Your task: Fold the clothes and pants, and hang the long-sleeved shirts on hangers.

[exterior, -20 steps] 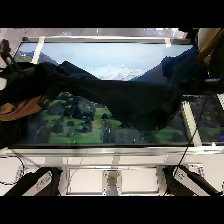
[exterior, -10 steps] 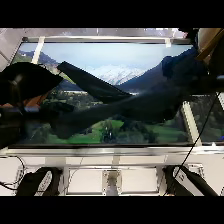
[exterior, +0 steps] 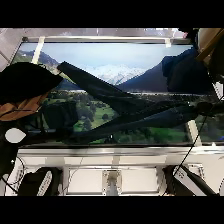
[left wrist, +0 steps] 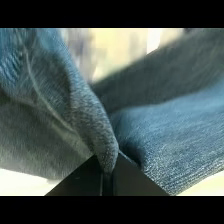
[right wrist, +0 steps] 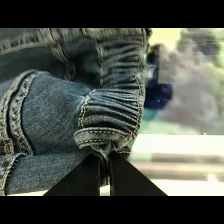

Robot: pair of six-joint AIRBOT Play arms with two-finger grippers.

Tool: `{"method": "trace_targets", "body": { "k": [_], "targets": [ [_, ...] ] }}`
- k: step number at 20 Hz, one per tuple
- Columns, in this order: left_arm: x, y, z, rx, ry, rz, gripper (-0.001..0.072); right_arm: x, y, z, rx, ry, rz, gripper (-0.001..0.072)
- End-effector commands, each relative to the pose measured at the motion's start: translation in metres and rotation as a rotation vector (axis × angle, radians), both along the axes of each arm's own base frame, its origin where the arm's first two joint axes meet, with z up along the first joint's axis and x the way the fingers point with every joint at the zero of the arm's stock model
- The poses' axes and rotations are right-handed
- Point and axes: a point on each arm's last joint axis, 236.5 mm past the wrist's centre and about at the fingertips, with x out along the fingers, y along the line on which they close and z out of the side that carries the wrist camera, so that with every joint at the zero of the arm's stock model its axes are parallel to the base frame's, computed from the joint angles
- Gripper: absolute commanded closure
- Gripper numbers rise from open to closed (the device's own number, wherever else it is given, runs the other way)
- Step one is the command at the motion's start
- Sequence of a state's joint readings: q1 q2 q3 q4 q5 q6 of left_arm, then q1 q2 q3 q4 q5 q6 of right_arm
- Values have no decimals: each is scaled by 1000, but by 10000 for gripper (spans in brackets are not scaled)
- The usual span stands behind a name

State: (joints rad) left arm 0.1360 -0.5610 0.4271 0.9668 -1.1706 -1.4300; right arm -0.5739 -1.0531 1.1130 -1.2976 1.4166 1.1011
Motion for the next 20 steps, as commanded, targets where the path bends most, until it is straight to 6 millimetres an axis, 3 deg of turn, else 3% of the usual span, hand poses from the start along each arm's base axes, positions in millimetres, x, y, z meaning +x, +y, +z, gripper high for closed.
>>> {"method": "trace_targets", "body": {
  "k": [1,2,3,4,6,8,9,10,12,14,17,19,20],
  "targets": [
    [32,-4,16,-86,-115,112,690,33,21,-15,104,-53,31,655],
    [38,-1,18,-76,-142,124,508,35,25,-23,112,-32,44,626],
    [46,9,20,-29,-190,125,178,36,25,-29,122,-13,45,426],
    [59,29,26,52,-250,148,-8,34,22,-32,122,2,32,286],
    [83,90,53,252,-365,240,-3,23,1,-31,52,41,10,292],
    [90,167,84,407,-407,469,14,13,-24,-18,-9,61,-19,293],
    [84,195,86,438,-374,562,17,16,-33,-8,-17,27,-52,293],
    [74,213,75,441,-304,612,17,18,-37,-2,-8,-2,-76,293],
    [52,227,33,401,-104,652,17,16,-33,2,29,-15,-87,293],
    [52,231,0,315,9,692,19,16,-28,3,47,-14,-83,293],
    [80,211,-37,122,61,664,29,18,-17,14,82,-47,-98,293],
    [104,196,-50,3,45,619,38,15,-3,30,111,-83,-85,293],
    [114,196,-52,-36,35,613,82,13,3,40,112,-108,-83,293]
  ]
}}
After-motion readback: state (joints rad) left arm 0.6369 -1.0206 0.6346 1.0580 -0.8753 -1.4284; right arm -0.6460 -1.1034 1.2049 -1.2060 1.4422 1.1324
